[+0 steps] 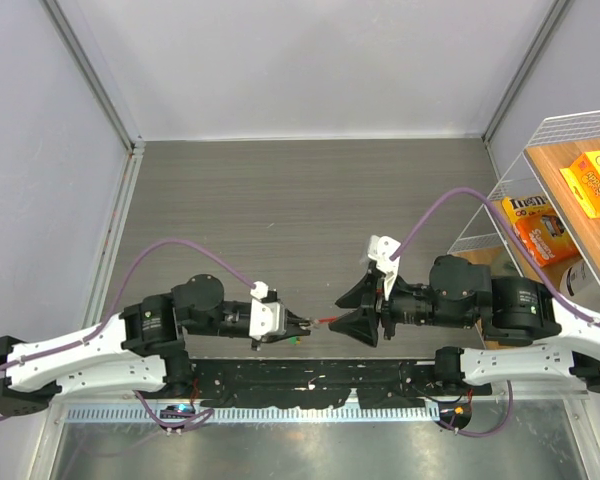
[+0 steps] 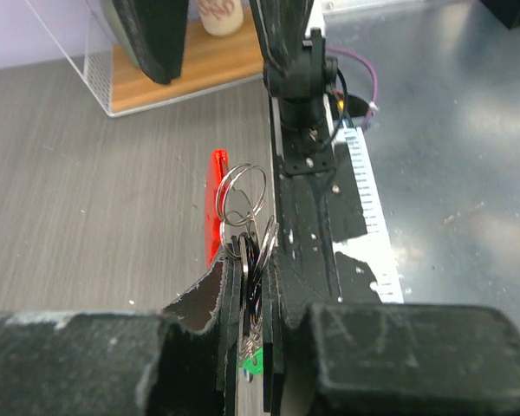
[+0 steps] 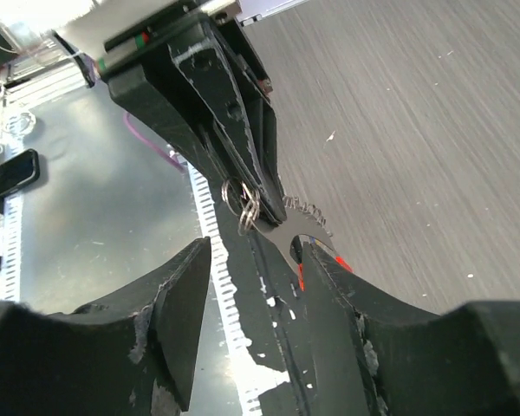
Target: Put the keys on the keyring
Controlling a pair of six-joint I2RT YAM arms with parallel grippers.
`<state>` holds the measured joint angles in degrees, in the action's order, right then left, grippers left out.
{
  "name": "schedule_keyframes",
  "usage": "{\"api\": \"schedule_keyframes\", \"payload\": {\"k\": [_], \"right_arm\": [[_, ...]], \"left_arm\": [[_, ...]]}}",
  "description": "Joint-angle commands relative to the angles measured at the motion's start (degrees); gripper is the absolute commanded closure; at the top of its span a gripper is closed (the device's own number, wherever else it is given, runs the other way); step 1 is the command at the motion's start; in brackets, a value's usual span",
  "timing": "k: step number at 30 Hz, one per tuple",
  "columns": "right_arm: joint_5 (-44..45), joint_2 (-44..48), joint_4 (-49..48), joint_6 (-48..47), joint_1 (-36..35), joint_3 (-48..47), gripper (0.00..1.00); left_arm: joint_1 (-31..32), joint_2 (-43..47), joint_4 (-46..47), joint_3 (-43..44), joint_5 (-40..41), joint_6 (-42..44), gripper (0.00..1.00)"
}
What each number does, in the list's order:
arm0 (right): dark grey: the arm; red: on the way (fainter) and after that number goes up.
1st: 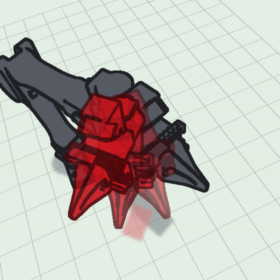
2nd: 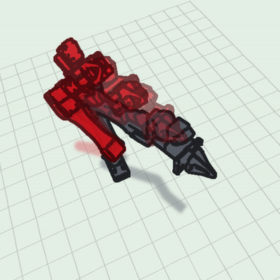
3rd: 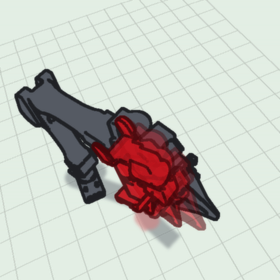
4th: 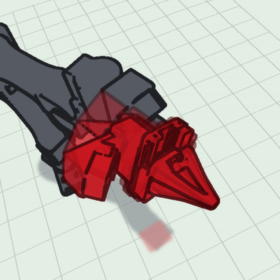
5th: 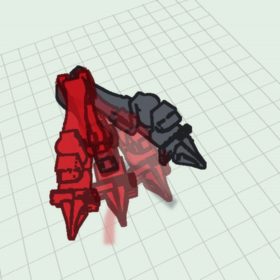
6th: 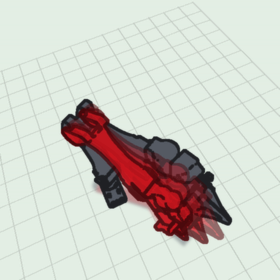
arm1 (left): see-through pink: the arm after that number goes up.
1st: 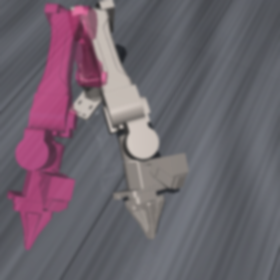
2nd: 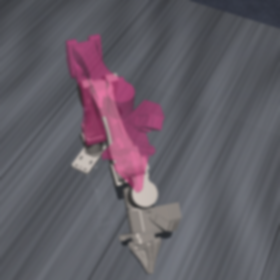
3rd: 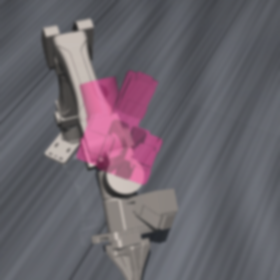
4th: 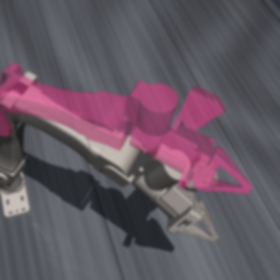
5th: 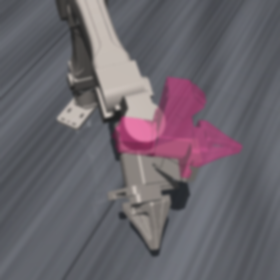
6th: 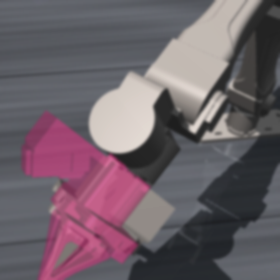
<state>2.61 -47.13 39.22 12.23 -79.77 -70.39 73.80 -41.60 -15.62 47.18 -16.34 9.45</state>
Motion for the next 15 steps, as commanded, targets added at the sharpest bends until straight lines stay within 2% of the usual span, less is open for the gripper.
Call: {"api": "schedule_keyframes", "payload": {"k": [1,15], "right_arm": [[-1.73,0.46,-1.69,4.2,-0.04,0.16,0.48],[-0.32,-5.6,-0.2,10.09,-0.04,-0.36,0.53]], "left_arm": [[0.64,-1.54,-2.48,3.44,-2.82,2.76,1.0],[2.75,-4.19,-6.53,5.73,-0.89,5.13,1.0]]}}
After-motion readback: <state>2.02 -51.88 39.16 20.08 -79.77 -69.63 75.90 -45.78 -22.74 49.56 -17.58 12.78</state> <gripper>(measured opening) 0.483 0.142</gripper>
